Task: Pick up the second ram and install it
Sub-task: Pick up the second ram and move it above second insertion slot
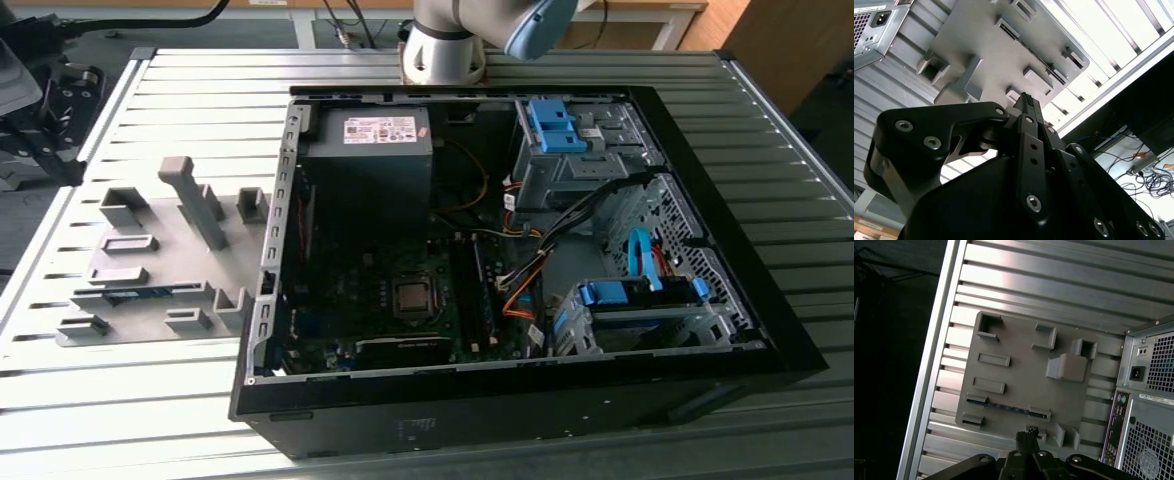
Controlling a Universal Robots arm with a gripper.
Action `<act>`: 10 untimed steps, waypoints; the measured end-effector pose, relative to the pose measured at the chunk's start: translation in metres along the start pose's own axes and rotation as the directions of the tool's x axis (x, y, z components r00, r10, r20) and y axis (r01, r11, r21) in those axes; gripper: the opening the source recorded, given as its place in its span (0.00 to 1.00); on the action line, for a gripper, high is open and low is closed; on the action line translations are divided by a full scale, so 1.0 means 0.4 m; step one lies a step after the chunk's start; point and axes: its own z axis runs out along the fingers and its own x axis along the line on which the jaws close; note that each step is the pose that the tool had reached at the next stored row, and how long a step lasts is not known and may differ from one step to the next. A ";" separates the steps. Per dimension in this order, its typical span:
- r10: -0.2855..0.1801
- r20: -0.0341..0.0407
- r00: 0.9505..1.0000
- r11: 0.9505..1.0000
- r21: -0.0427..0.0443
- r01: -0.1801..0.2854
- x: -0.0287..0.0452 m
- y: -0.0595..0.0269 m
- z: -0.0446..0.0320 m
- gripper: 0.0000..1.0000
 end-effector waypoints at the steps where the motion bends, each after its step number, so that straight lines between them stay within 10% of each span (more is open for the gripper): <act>1: -0.003 0.000 1.000 1.000 0.000 0.003 0.000 0.000 0.000 0.11; 10: -0.006 0.000 1.000 1.000 0.000 0.006 0.000 0.000 0.000 0.11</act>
